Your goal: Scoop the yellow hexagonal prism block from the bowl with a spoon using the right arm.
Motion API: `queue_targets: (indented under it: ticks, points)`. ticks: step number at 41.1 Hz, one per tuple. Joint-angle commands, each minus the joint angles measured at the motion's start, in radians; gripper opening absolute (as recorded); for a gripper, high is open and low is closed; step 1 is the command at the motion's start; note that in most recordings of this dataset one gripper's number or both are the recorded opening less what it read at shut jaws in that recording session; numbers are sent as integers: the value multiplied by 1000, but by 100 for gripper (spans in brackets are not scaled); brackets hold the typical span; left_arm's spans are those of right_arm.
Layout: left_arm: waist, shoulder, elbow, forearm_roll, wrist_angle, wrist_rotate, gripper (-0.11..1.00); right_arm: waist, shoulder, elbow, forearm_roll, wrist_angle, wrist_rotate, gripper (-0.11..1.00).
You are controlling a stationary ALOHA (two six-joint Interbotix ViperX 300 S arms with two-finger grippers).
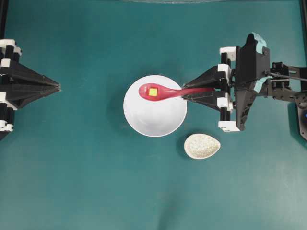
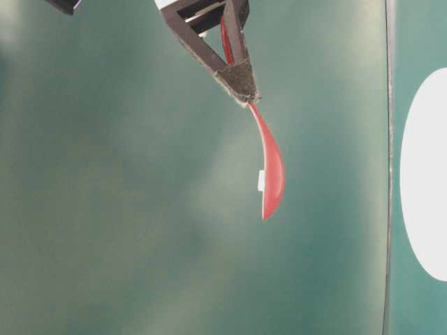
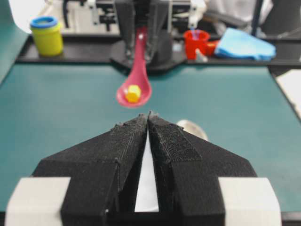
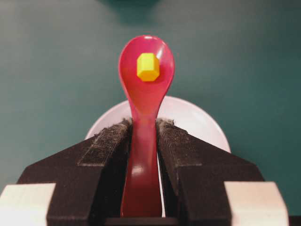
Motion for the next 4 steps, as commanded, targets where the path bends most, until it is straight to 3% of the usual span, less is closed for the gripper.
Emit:
queue_targets:
  ticks: [1, 4]
  points:
    - [2, 8, -20, 2, -9, -2, 11, 0, -21, -15, 2, -5, 2, 25]
    - [2, 8, -20, 2, -9, -2, 11, 0, -21, -14, 2, -3, 2, 25]
